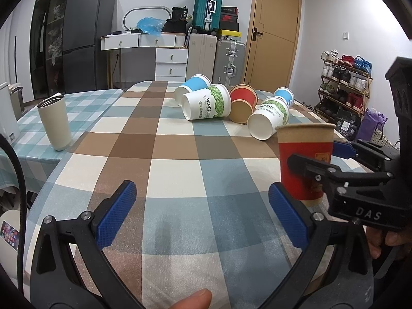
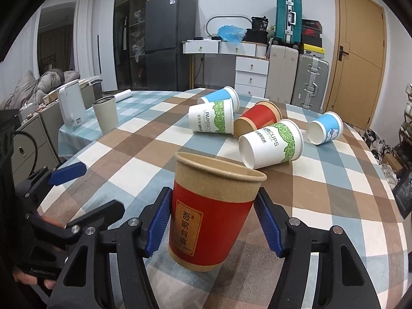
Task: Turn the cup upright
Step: 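Rotate the red cup in the right tool until its rim faces up, then lower the red cup onto the table and open the right tool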
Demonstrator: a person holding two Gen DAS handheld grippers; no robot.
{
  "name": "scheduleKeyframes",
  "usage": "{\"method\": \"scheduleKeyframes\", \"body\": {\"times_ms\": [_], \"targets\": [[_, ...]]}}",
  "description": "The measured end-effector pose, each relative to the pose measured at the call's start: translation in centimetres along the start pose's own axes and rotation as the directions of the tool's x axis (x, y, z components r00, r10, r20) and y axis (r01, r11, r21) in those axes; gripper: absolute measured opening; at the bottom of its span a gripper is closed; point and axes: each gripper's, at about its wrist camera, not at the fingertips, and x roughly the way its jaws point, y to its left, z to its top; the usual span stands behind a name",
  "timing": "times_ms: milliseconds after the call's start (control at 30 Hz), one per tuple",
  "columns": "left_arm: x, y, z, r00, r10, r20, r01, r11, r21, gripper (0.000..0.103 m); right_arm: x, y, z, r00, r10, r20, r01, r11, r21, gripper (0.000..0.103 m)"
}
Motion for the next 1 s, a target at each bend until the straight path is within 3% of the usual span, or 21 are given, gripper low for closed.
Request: {"method": "scheduleKeyframes", "body": {"times_ms": [300, 700, 800, 1000], "targets": [[0.0, 0.0, 0.0, 1.0, 0.0, 0.001, 0.0, 1.0, 0.001, 0.102, -1.6, 0.1, -1.7, 0.999, 0.048, -0.005, -0.049, 0.996, -0.073, 0.064], [0.0, 0.1, 0.1, 1.0, 0.001, 0.004, -0.001, 1.0, 0.001, 0.102, -0.9, 0.5, -1.8, 0.999, 0.026, 0.03, -0.023, 0.997, -0.069, 0.063], [-0.1, 0.0, 0.1, 1.0, -0.001, 0.007, 0.001, 1.0, -0.005, 0.102, -1.0, 0.3, -2.0, 0.999, 0.032, 0.037, -0.029, 0.997, -0.069, 0.066], [-0.3, 0.0, 0.1, 1.0, -0.001, 0.019, 0.001, 1.0, 0.009, 0.102, -2.1, -0.6, -2.6, 0.994, 0.067, 0.081, -0.062, 0.996, -0.063, 0.087]]}}
